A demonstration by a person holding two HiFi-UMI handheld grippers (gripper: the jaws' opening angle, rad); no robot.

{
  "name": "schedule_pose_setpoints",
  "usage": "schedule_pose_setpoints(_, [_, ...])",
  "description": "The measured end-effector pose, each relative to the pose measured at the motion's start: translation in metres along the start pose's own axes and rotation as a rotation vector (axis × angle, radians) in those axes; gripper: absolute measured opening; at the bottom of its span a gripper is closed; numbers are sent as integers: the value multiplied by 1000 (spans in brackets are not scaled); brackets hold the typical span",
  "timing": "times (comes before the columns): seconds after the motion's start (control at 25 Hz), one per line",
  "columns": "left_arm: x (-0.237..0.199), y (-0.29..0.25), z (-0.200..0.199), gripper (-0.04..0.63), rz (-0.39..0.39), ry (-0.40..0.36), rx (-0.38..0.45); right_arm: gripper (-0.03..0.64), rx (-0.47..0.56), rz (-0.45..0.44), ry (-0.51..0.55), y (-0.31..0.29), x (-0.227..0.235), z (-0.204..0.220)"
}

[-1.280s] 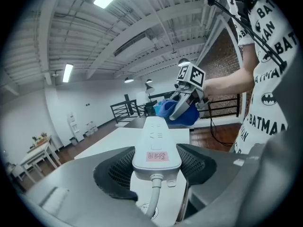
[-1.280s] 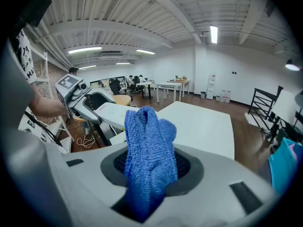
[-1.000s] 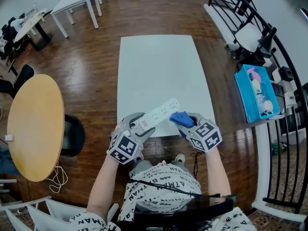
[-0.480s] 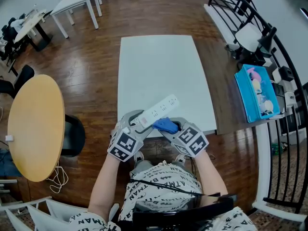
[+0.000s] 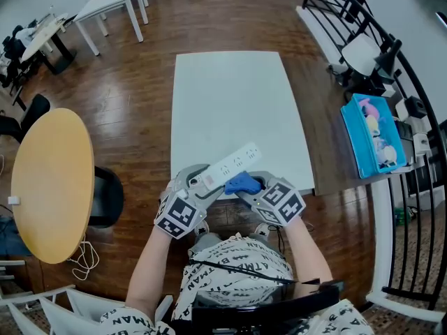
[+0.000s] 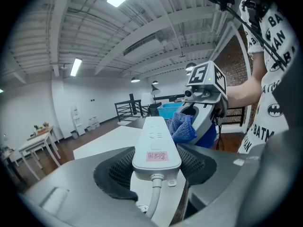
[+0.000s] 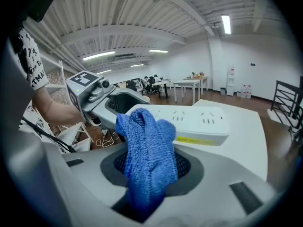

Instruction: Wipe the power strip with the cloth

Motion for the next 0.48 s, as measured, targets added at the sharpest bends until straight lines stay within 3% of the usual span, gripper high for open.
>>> schedule_pose_setpoints(0.48, [7,13,1,279,47,-43,8,143,-64,168,-28,41,57,26])
Point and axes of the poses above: the fingertips, and each gripper's own axes: y backward along the fingers, x to its right, z out of its underside, the point moved 2 cm from there along y, backward along the fingers, and after that the axes turned 5 degrees about -z, right-handed, at the moved point
